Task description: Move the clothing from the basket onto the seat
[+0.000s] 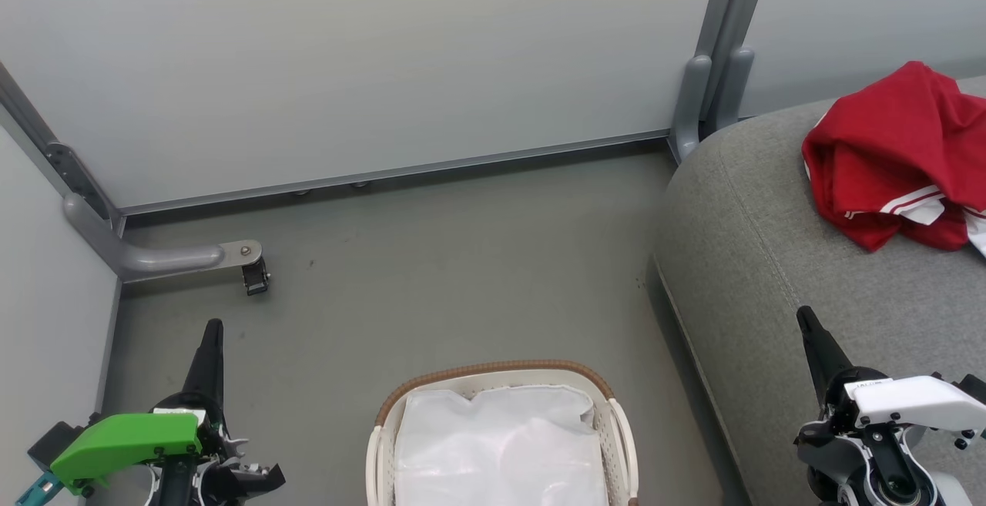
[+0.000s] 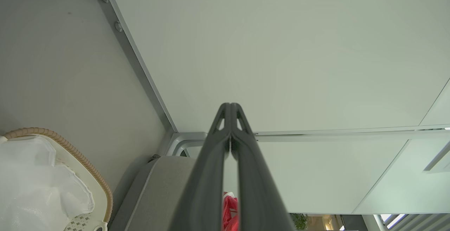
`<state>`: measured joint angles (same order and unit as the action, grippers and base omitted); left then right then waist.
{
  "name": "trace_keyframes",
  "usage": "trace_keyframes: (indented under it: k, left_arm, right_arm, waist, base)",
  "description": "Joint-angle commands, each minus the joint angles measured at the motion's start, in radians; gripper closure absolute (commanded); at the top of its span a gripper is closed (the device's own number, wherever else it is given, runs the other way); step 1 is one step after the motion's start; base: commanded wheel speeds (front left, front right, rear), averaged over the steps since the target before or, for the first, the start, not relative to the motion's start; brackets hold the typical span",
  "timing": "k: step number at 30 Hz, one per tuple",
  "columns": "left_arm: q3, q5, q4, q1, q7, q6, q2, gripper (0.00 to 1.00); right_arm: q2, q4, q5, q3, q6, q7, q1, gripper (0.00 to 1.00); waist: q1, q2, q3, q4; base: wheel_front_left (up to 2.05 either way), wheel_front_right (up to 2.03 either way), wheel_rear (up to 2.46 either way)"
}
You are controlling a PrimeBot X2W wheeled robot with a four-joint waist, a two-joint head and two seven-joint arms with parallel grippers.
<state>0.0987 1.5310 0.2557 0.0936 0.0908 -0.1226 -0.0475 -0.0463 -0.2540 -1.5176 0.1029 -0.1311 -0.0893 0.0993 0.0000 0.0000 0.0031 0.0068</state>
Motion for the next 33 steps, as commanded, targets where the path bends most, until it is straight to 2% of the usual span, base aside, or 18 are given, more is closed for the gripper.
trace_keyframes:
  k: [1,13,33]
  left_arm:
    - [0.007,0.021,-0.007,0.016,0.006,-0.005,-0.005,1.00]
    - [0.019,0.086,-0.013,0.022,0.027,-0.011,-0.005,1.00]
    - [0.018,0.083,-0.012,0.020,0.027,-0.011,-0.005,1.00]
  right_arm:
    - [-0.006,0.007,-0.022,0.005,0.001,-0.008,0.013,1.00]
    - [-0.007,0.012,-0.101,0.014,0.001,-0.028,0.013,1.00]
    - [-0.007,0.012,-0.097,0.013,0.000,-0.028,0.013,1.00]
  waist:
    - [0.0000,0.0000,0.000,-0.001]
    - [0.0000,0.0000,0.000,-0.007]
    - [0.0000,0.0000,0.000,-0.007]
  base:
    - [0.00,0.00,0.00]
    - [0.00,0.00,0.00]
    - [0.00,0.00,0.00]
